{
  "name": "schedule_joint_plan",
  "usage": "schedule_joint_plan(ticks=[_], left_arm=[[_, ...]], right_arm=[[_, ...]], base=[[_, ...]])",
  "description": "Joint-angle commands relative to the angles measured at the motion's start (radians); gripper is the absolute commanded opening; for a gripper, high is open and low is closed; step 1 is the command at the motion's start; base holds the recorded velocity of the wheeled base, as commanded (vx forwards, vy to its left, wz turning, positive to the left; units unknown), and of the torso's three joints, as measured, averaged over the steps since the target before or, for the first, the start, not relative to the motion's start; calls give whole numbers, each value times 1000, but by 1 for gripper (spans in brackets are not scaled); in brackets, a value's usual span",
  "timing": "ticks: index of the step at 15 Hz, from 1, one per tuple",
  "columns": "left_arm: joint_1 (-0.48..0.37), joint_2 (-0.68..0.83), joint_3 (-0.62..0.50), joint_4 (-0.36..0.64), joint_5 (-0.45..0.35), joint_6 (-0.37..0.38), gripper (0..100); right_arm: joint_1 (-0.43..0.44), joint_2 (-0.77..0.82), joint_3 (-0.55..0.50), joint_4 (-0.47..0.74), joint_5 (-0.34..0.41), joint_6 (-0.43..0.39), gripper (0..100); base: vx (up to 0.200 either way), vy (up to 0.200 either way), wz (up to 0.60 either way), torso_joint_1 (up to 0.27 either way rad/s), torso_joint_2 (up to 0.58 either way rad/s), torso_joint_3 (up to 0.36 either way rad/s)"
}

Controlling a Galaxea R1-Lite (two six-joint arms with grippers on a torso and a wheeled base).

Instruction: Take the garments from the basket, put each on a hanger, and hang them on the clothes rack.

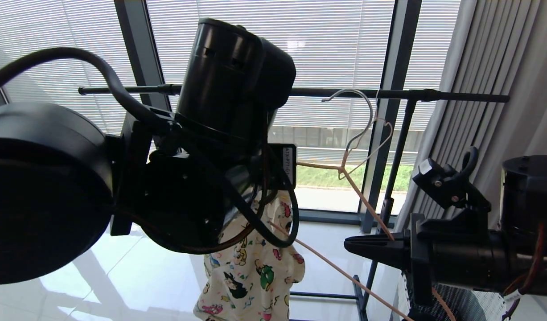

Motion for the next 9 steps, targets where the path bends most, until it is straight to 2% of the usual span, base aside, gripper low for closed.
schedule_joint_plan(ticks=[1, 4, 9], left_arm=[[-31, -5, -16, 0, -15, 1, 0], [-60, -2, -58, 0, -38, -1, 0], [-68, -10, -59, -3, -35, -1, 0]], right_arm=[[8, 12, -3, -2, -7, 0, 0], [34, 64, -31, -51, -30, 0, 0], [60, 108, -43, -99, -116, 6, 0]], base=[[0, 0, 0, 0, 0, 0], [0, 0, 0, 0, 0, 0], [0, 0, 0, 0, 0, 0]])
